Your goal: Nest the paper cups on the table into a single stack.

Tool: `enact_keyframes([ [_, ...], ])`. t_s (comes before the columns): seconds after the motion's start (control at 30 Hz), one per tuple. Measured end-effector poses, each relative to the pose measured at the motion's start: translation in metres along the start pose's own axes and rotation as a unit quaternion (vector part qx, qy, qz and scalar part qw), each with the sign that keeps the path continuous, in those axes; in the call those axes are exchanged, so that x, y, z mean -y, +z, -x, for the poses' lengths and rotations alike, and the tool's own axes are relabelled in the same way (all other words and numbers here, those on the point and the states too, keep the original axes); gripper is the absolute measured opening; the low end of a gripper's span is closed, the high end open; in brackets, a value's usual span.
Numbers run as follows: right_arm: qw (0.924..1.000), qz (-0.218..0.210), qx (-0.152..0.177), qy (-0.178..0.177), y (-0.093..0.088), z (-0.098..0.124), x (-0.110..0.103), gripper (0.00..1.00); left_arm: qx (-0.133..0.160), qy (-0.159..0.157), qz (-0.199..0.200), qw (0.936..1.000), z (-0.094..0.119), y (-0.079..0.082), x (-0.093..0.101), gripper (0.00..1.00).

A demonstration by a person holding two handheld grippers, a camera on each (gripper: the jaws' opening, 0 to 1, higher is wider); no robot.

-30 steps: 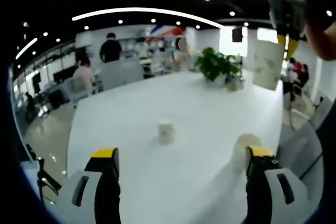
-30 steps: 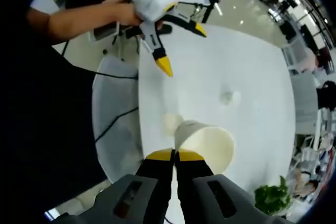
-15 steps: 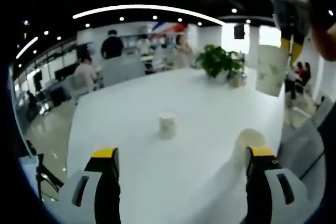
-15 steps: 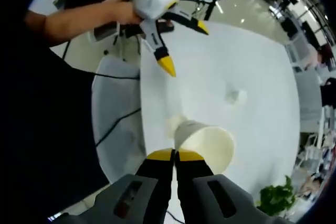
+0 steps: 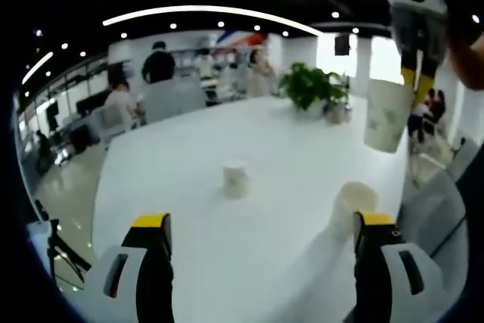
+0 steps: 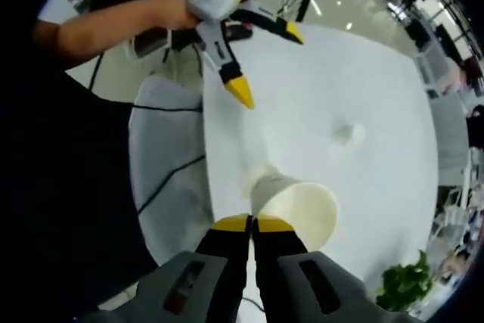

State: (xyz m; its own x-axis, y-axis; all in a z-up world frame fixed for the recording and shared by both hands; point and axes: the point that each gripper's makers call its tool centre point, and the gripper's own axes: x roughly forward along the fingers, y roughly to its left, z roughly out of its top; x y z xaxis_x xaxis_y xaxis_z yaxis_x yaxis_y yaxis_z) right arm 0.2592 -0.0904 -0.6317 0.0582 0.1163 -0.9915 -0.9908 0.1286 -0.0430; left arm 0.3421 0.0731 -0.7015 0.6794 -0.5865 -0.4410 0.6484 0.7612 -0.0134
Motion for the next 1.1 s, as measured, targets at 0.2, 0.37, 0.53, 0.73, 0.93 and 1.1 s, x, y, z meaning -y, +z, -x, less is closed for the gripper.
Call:
enact_keyframes([
  [0.2, 1.0, -0.003, -0.001, 0.007, -0.001, -0.007, -0.003, 0.0, 0.0, -0.001, 0.001, 1.0, -0.001, -0.001, 0.002, 0.99],
  [0.37, 0.9999, -0.003, -0.003, 0.009, -0.001, -0.015, -0.004, 0.0, -0.004, 0.002, -0.009, 0.9999, -0.002, -0.004, 0.004, 0.99],
  [0.53, 0.9999, -0.003, -0.004, 0.013, -0.002, -0.019, -0.005, 0.0, -0.006, 0.0, -0.008, 1.0, -0.003, -0.005, 0.005, 0.99],
  [0.73, 0.9999, -0.006, -0.007, 0.014, -0.002, -0.026, -0.005, 0.0, -0.007, 0.0, -0.005, 1.0, -0.004, -0.006, 0.006, 0.99],
  [0.93, 0.9998, -0.011, -0.007, 0.014, -0.001, -0.032, -0.003, 0.0, -0.008, 0.0, -0.004, 1.0, -0.004, -0.006, 0.005, 0.99],
  [1.1, 0.9997, -0.015, -0.005, 0.016, -0.001, -0.037, -0.003, 0.0, -0.007, 0.007, -0.005, 0.9999, -0.004, -0.006, 0.002, 0.98],
])
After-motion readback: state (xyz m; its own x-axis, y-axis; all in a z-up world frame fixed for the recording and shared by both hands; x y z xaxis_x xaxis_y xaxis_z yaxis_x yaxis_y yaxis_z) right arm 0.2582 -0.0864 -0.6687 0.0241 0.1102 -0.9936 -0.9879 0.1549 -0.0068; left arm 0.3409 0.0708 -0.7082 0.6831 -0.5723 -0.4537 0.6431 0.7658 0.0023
